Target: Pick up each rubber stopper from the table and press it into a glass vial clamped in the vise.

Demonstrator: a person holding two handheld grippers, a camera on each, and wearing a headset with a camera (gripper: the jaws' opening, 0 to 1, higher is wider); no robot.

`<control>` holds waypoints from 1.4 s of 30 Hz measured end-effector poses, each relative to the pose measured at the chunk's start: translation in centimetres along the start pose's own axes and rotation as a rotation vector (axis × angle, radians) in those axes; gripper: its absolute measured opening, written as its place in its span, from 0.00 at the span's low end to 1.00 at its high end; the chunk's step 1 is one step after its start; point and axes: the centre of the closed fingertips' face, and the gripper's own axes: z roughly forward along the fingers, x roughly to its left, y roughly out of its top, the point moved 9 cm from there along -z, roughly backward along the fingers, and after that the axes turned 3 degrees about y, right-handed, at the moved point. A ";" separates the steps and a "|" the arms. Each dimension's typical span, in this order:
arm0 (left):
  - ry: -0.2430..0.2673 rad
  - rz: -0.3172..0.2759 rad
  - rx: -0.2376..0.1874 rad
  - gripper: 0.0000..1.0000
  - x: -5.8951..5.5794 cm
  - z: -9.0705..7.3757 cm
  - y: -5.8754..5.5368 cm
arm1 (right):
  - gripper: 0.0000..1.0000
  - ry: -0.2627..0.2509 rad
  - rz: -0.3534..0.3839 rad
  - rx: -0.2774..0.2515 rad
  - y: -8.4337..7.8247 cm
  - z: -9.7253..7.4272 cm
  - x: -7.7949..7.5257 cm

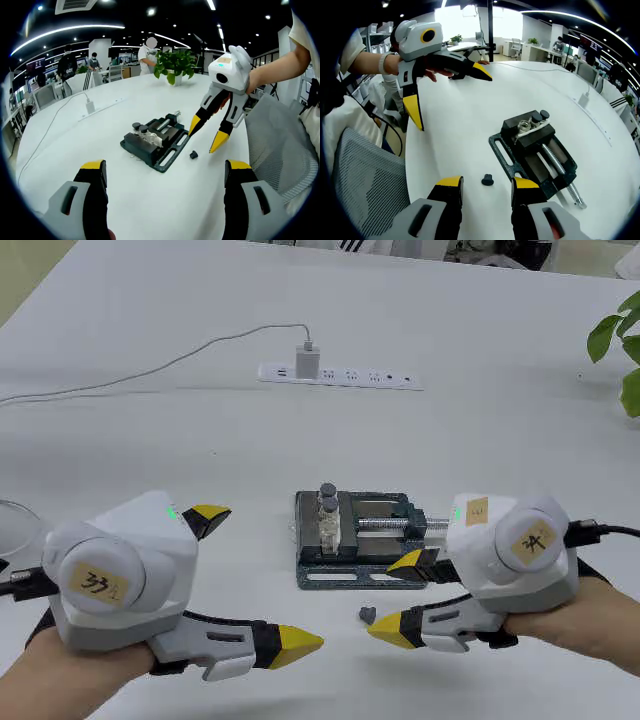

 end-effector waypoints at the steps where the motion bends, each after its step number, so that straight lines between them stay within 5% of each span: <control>1: -0.001 0.001 0.000 0.98 0.0 0.0 0.0 | 0.32 0.001 0.002 0.001 -0.1 0.1 0.0; 13: -0.010 0.004 0.016 0.97 -0.3 0.3 -0.2 | 0.22 -0.025 0.050 0.002 -1.3 2.1 0.2; 42: -0.019 -0.008 0.024 0.97 -0.6 0.5 -0.7 | 0.08 -0.058 0.057 -0.017 -1.4 2.5 -0.2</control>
